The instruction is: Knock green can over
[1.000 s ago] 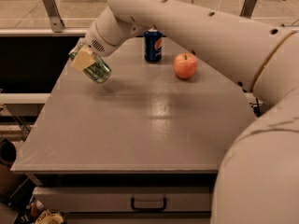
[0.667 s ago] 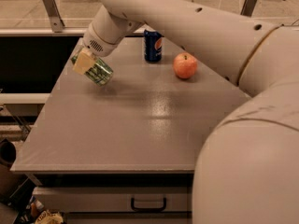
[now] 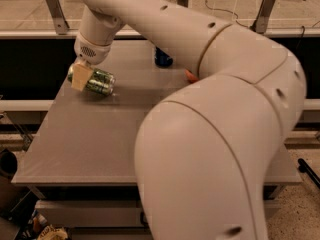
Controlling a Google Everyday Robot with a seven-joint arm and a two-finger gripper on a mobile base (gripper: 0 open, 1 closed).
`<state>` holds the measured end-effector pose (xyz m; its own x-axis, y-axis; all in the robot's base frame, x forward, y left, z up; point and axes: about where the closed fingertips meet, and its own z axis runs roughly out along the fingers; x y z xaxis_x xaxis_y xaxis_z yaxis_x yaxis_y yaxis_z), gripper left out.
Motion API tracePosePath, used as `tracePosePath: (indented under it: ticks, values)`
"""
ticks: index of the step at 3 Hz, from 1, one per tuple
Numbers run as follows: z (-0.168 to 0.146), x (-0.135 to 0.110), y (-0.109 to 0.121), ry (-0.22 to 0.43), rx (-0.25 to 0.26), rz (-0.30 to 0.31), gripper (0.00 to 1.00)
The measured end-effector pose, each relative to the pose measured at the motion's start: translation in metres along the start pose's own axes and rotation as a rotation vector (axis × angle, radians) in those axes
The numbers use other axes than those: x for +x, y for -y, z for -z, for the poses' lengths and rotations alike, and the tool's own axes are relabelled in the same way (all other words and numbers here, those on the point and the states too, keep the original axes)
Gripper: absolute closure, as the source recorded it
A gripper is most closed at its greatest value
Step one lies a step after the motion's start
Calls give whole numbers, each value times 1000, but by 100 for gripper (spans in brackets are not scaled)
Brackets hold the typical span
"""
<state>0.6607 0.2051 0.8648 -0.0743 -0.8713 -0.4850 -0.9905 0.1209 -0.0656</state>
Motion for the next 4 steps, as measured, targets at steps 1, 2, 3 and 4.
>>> tracePosePath:
  ticks: [1, 2, 3, 4]
  values:
    - [-26, -9, -6, -31, -108, 47, 100]
    - [-28, -9, -6, -35, -113, 47, 82]
    - [-31, -9, -6, -37, -117, 47, 58]
    - [-34, -9, -7, -39, -121, 48, 36]
